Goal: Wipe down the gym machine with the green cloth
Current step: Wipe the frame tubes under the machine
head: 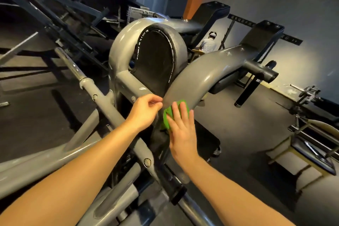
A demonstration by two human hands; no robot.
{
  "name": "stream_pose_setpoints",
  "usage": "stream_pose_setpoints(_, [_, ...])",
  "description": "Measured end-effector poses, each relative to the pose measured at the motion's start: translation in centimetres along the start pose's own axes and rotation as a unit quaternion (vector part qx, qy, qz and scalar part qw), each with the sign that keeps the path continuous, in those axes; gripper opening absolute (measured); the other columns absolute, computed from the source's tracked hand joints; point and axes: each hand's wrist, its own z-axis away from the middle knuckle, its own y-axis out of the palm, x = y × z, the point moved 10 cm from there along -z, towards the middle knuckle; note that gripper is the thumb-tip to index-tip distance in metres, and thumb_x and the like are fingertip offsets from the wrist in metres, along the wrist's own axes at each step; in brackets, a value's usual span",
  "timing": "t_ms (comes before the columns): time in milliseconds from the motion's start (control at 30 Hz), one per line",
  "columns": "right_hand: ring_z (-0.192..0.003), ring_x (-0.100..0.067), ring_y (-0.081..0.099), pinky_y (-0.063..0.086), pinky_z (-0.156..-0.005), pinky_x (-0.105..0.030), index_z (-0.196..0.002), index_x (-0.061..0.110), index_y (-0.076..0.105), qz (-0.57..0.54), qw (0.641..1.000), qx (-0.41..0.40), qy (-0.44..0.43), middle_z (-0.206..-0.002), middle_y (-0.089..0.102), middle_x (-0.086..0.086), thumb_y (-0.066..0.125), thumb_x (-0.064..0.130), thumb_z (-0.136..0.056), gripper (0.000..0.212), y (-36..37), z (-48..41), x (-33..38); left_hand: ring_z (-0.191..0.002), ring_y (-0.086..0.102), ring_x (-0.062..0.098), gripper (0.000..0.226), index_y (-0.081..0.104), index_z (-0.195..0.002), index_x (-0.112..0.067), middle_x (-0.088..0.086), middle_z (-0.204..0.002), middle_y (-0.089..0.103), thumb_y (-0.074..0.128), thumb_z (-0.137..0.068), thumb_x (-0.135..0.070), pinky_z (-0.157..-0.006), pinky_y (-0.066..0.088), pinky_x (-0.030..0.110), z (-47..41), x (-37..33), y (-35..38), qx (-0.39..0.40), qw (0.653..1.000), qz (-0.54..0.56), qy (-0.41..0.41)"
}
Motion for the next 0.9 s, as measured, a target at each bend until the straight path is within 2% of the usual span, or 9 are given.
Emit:
stream_pose_setpoints(100, [-0.158,-0.024,0.011,0.008,-0.127,-0.054,-0.134,0.015,0.065,-0.019,0.998,0.057,-0.005,-0.163,0.035,-0.005,0.080,0.008,-0.079,0.057,1.6,3.1,1.6,-0.088,0.067,0.000,0.014,0.073,-0.099,-0.030,-0.010,-0.094,0.074,0.072,-0.094,-0.016,-0.092,0.057,0.029,2.6,1.8,-0.9,0.010,1.000,0.001,-0.022])
stream_pose_setpoints(200, [-0.146,-0.019,0.037,0.025,-0.122,-0.046,-0.130,0.019,0.067,-0.133,0.989,0.008,0.060,-0.149,0.054,0.004,0.068,0.007,-0.089,0.043,-1.4,2.9,1.8,-0.094,0.070,0.011,0.013,0.074,-0.107,-0.017,0.000,-0.099,0.075,0.069,-0.096,-0.015,-0.087,0.057,0.028,5.0,2.3,-1.6,0.020,0.999,0.033,-0.038])
stream_pose_setpoints(300, [-0.118,-0.008,0.056,0.045,-0.102,-0.025,-0.123,0.022,0.069,-0.291,0.946,0.003,0.143,-0.122,0.065,0.007,0.063,0.004,-0.097,0.032,-3.0,1.9,0.9,-0.088,0.070,0.021,0.008,0.074,-0.101,-0.016,0.010,-0.092,0.075,0.067,-0.098,-0.017,-0.081,0.057,0.036,7.1,2.8,-1.4,0.029,0.994,0.092,-0.052])
stream_pose_setpoints(433, [-0.109,0.004,0.063,0.045,-0.088,-0.008,-0.119,0.027,0.069,-0.393,0.885,0.072,0.238,-0.113,0.070,0.013,0.060,0.007,-0.100,0.029,-2.8,1.8,0.9,-0.086,0.070,0.011,0.009,0.074,-0.101,-0.023,-0.001,-0.089,0.075,0.067,-0.098,-0.029,-0.083,0.058,0.032,9.0,3.3,-0.9,0.055,0.990,0.108,-0.065])
stream_pose_setpoints(567, [-0.107,-0.004,0.068,0.052,-0.087,-0.015,-0.122,0.018,0.072,-0.466,0.839,0.099,0.263,-0.109,0.076,0.008,0.064,0.002,-0.097,0.030,-2.4,2.3,1.5,-0.102,0.071,0.006,0.024,0.068,-0.118,-0.025,-0.005,-0.107,0.076,0.071,-0.095,-0.032,-0.089,0.056,0.025,10.2,2.3,0.5,0.113,0.985,0.121,-0.053])
stream_pose_setpoints(667, [-0.113,-0.010,0.068,0.054,-0.092,-0.024,-0.131,0.022,0.068,-0.504,0.800,0.157,0.287,-0.118,0.074,0.006,0.058,-0.014,-0.089,0.056,-1.3,3.1,1.6,-0.102,0.072,0.009,0.022,0.070,-0.114,-0.031,-0.007,-0.104,0.076,0.075,-0.093,-0.027,-0.092,0.058,0.033,10.1,2.5,0.7,0.086,0.989,0.104,-0.051])
stream_pose_setpoints(733, [-0.114,-0.013,0.067,0.056,-0.095,-0.029,-0.134,0.026,0.066,-0.501,0.797,0.187,0.281,-0.121,0.073,0.008,0.056,-0.018,-0.086,0.066,-1.3,3.1,1.2,-0.099,0.072,0.009,0.019,0.073,-0.110,-0.031,-0.007,-0.101,0.077,0.074,-0.094,-0.023,-0.091,0.059,0.036,9.8,2.5,0.4,0.063,0.993,0.085,-0.052])
stream_pose_setpoints(800, [-0.110,-0.017,0.069,0.058,-0.095,-0.034,-0.127,0.029,0.070,-0.478,0.811,0.172,0.290,-0.115,0.074,0.011,0.055,-0.016,-0.086,0.063,-2.2,2.7,0.1,-0.096,0.071,0.006,0.015,0.075,-0.107,-0.030,-0.007,-0.098,0.076,0.071,-0.095,-0.020,-0.089,0.058,0.032,9.0,2.0,-0.3,0.028,0.995,0.080,-0.047])
stream_pose_setpoints(900, [-0.106,0.005,0.065,0.053,-0.093,-0.014,-0.120,0.030,0.072,-0.392,0.849,0.027,0.354,-0.108,0.073,0.025,0.054,-0.012,-0.088,0.055,-5.2,1.8,-4.3,-0.099,0.066,0.006,0.015,0.075,-0.105,-0.028,-0.006,-0.105,0.072,0.071,-0.095,-0.017,-0.093,0.050,0.024,6.8,0.3,-2.8,-0.093,0.993,0.068,-0.006])
